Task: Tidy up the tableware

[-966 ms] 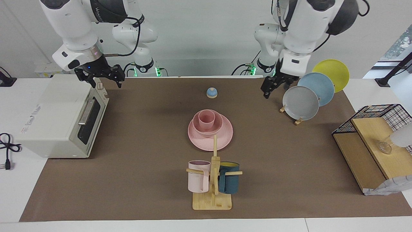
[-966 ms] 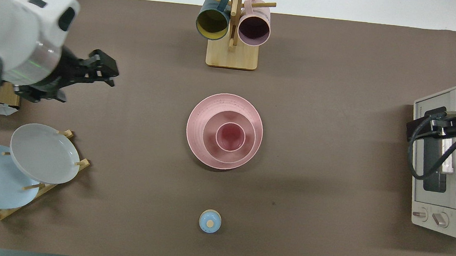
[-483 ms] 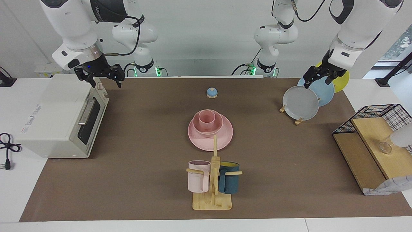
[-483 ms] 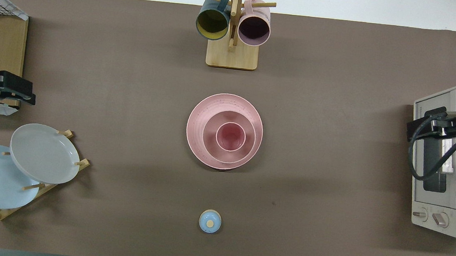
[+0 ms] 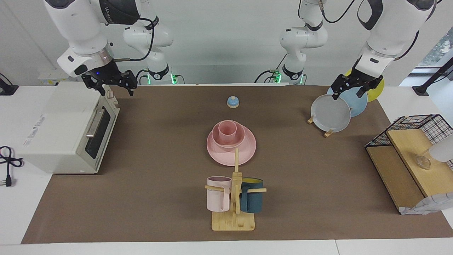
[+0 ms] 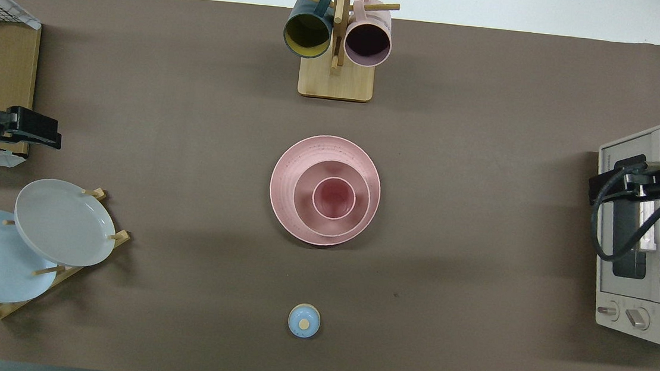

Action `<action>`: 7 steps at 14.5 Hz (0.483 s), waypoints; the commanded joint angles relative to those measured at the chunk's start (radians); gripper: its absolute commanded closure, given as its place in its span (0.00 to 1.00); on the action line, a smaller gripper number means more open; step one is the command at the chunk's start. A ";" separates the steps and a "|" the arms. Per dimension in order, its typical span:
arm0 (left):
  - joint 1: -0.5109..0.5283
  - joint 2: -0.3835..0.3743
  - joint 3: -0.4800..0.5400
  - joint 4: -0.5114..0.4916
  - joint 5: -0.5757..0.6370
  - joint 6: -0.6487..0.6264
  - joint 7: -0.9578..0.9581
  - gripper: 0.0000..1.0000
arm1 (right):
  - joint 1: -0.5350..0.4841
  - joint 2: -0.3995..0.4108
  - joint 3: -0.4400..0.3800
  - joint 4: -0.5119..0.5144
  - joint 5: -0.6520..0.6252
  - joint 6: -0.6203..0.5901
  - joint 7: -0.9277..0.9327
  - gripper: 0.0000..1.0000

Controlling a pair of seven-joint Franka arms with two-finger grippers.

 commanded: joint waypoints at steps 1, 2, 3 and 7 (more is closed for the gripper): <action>-0.003 -0.018 0.001 0.005 -0.009 -0.040 0.013 0.00 | -0.015 -0.017 0.006 -0.018 0.024 0.017 -0.015 0.00; -0.003 0.002 0.005 0.048 -0.009 -0.074 0.013 0.00 | -0.015 -0.017 0.006 -0.018 0.024 0.017 -0.015 0.00; -0.004 0.031 0.010 0.094 -0.009 -0.111 0.013 0.00 | -0.015 -0.016 0.006 -0.018 0.024 0.017 -0.015 0.00; 0.002 0.045 0.004 0.096 -0.009 -0.116 0.016 0.00 | -0.015 -0.016 0.006 -0.018 0.024 0.017 -0.015 0.00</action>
